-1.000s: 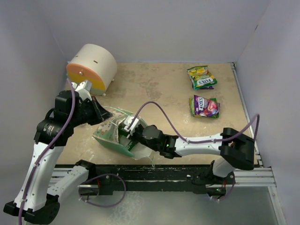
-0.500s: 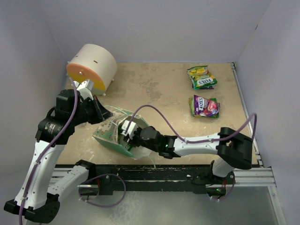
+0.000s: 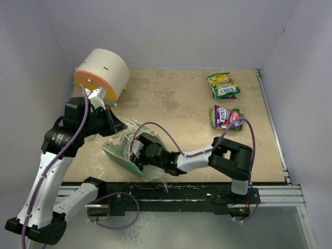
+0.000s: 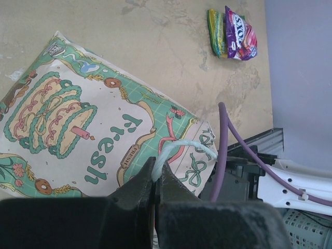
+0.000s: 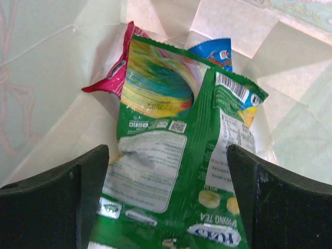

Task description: Take the snacks out of the paper bag

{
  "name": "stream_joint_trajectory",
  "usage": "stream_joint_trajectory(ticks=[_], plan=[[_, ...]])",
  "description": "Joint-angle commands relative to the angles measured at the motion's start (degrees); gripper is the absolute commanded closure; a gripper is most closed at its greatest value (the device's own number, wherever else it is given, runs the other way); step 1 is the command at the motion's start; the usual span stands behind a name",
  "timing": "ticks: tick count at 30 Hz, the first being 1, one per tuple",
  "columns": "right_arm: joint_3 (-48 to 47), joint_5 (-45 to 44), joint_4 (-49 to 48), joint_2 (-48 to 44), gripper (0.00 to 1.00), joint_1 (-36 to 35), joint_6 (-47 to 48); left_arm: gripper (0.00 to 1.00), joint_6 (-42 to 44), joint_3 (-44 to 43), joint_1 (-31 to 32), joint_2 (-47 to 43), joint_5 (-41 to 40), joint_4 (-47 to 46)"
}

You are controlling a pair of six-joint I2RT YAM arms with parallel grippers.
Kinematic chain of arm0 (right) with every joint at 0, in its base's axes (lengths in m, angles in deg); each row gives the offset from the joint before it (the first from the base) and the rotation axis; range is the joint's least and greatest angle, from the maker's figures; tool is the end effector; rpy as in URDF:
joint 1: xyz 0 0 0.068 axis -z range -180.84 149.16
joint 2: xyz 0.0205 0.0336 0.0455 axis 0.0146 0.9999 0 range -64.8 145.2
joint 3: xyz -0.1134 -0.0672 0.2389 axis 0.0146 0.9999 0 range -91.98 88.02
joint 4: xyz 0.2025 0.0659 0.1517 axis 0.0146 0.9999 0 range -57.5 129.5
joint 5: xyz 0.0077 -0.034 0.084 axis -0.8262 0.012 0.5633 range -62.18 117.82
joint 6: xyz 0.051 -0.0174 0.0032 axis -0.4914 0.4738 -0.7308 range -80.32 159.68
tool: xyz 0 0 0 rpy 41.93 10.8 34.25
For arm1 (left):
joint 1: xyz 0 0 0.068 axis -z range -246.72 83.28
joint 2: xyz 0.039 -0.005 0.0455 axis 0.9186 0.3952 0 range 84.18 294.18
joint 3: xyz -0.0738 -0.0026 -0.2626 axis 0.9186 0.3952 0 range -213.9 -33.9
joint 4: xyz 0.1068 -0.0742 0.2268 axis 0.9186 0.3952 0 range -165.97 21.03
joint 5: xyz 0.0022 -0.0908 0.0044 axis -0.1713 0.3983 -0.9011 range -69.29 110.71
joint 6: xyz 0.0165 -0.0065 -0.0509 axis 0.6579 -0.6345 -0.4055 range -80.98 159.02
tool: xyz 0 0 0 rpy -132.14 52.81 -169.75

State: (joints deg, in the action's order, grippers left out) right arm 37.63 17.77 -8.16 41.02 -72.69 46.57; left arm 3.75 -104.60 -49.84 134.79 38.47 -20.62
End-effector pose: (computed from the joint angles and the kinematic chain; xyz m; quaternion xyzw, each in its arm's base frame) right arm 0.1261 0.3648 0.1720 -0.4593 0.6439 0.2680 0.5502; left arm 0.1405 -0.0541 0.3958 -0.0701 0.8775 -0.3228 0.3477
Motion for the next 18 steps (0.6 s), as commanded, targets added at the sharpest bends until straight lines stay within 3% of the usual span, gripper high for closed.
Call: stream_joint_trajectory(ticks=[1, 5, 8, 12, 18], plan=[[-3.70, 1.33, -3.08, 2.89, 0.02, 1.63, 1.92, 1.00, 0.95, -0.21, -0.01, -0.80, 0.35, -1.53], [-5.23, 1.44, -1.52, 6.27, 0.05, 2.89, 1.94, 1.00, 0.28, 0.26, -0.01, -1.55, 0.26, -1.24], [-5.49, 1.12, 0.11, 7.26, 0.14, 3.11, 1.98, 1.00, -0.39, 0.77, 0.00, -2.41, -0.02, -1.06], [-5.08, 1.64, 2.06, 6.99, 0.29, 3.10, 2.14, 1.00, -0.92, 1.48, 0.01, -3.22, -0.56, -0.60], [-4.24, 2.05, 2.52, 4.38, 0.63, 3.12, 1.98, 1.00, -1.59, 2.59, 0.00, -4.20, -1.18, -0.16]])
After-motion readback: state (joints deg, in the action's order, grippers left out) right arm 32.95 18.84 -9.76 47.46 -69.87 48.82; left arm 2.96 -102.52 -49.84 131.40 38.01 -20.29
